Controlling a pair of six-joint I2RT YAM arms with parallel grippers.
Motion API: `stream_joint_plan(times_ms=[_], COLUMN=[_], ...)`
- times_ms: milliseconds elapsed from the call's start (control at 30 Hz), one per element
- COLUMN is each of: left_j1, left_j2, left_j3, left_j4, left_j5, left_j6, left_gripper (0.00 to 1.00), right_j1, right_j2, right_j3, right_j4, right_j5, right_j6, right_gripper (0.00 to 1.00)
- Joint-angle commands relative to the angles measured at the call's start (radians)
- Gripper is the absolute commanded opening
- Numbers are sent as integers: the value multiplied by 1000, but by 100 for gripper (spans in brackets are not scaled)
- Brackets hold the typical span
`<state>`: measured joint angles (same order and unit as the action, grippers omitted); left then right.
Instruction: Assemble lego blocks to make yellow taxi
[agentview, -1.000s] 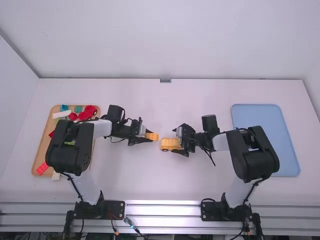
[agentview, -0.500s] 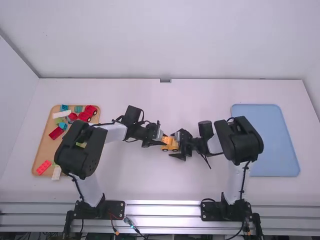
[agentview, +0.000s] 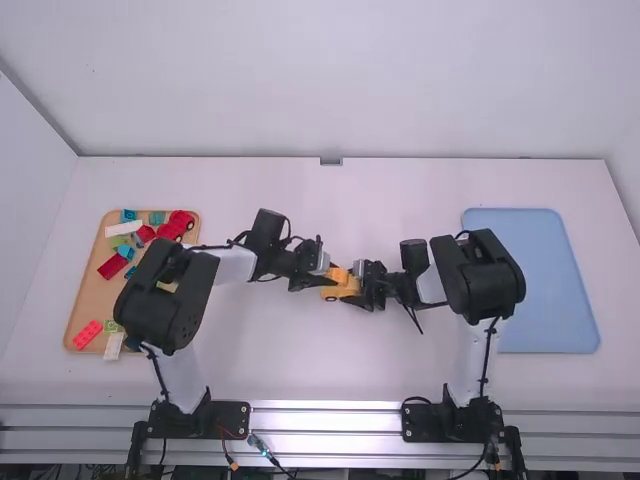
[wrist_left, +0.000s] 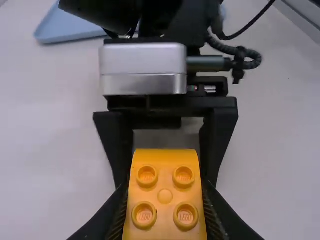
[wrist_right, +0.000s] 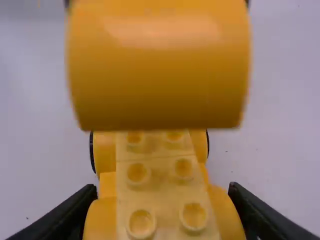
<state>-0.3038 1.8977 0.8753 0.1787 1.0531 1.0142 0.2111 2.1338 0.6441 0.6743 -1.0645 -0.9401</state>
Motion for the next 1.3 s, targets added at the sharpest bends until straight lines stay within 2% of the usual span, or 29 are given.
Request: stream_joint_plan(times_ms=[0,67,233,567,667,900,967,1133,1267], left_j1=[-5,-4,-19,-50,-51,-49,-51,-49,-50], left_j2=[61,74,74,74,74,74,74,49,11], left_j3=[1,1,1,1,0,0,0,1,1], left_j4=[25,43,61,39,36,59,60,117,79], left_j5=[39,76,38,-15,-105,-124,-113,34,0], left_j6=[-106,-100,-109,-109,-166,-172,-172,-172,-172], left_gripper=[2,2,2,2,2,2,2,2,2], right_j1=[5,7,6,13,12,12,12,12,12], right_j2=[19,19,19,19,19,19,19,19,19], right_j3=[10,11,11,11,11,11,11,11,11], right_j4=[-1,-1,3,2,2,2,2,2,-1], right_j5=[-17,-9,-12,-8,-8,-9,-8,0,16], right_j6=[9,9,22,27,27,27,27,28,28], right_gripper=[59,52,49,49,49,49,49,49,49])
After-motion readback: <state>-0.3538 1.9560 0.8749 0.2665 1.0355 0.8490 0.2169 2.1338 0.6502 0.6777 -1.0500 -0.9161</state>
